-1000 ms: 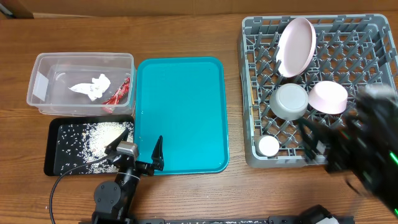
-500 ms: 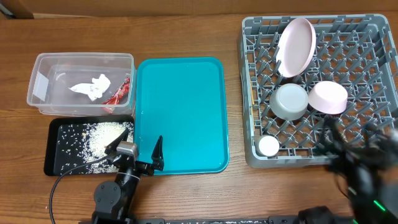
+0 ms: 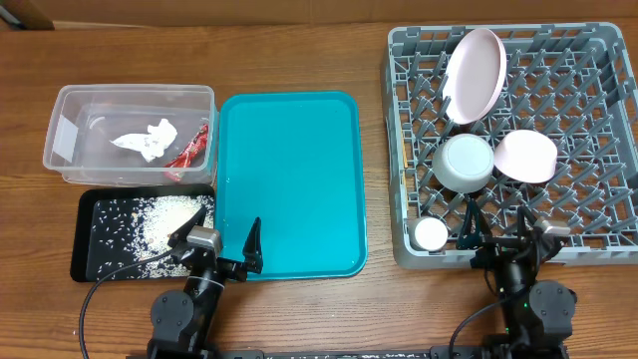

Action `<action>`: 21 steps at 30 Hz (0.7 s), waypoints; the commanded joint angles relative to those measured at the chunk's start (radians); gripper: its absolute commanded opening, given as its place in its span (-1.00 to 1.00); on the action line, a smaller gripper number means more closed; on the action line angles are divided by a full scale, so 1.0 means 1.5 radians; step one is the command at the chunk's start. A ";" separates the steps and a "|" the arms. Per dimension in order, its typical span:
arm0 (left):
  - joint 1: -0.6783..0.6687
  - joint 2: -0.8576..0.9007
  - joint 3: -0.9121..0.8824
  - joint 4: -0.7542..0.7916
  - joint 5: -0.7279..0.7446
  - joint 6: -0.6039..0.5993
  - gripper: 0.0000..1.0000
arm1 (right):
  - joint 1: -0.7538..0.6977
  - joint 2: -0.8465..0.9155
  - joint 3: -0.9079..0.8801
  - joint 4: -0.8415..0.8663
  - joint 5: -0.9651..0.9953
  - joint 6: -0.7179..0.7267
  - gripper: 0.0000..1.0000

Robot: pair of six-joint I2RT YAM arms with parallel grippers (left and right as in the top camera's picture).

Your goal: Sort waste into correct bins and load items into the dishwasher

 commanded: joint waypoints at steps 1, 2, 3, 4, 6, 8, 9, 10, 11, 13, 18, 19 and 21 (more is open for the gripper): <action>0.003 -0.007 -0.002 -0.001 0.010 0.000 1.00 | -0.002 -0.015 -0.046 0.052 -0.006 -0.003 1.00; 0.003 -0.007 -0.002 -0.001 0.010 0.000 1.00 | -0.002 -0.015 -0.055 0.075 -0.007 -0.002 1.00; 0.003 -0.007 -0.002 -0.001 0.010 0.000 1.00 | -0.002 -0.015 -0.067 0.099 -0.007 -0.002 1.00; 0.003 -0.007 -0.002 -0.001 0.010 0.000 1.00 | -0.002 -0.015 -0.077 0.121 -0.007 -0.002 1.00; 0.003 -0.007 -0.002 -0.001 0.010 0.000 1.00 | -0.001 -0.015 -0.077 0.122 -0.006 -0.003 1.00; 0.003 -0.007 -0.002 -0.001 0.010 0.000 1.00 | -0.001 -0.014 -0.077 0.120 -0.007 -0.002 1.00; 0.003 -0.007 -0.002 -0.001 0.010 0.000 1.00 | -0.001 -0.014 -0.077 0.120 -0.007 -0.002 1.00; 0.003 -0.007 -0.002 -0.001 0.010 0.000 1.00 | -0.001 -0.014 -0.077 0.120 -0.006 -0.002 1.00; 0.003 -0.007 -0.002 -0.001 0.010 0.000 1.00 | -0.001 -0.014 -0.077 0.120 -0.006 -0.002 1.00; 0.003 -0.007 -0.002 -0.001 0.010 0.000 1.00 | -0.001 -0.014 -0.077 0.120 -0.007 -0.002 1.00; 0.003 -0.007 -0.002 -0.001 0.010 0.000 1.00 | -0.001 -0.014 -0.077 0.120 -0.006 -0.003 1.00; 0.003 -0.007 -0.002 -0.001 0.010 0.000 1.00 | -0.001 -0.014 -0.077 0.120 -0.006 -0.002 1.00; 0.003 -0.007 -0.002 -0.001 0.010 0.000 1.00 | -0.001 -0.014 -0.077 0.120 -0.007 -0.003 0.99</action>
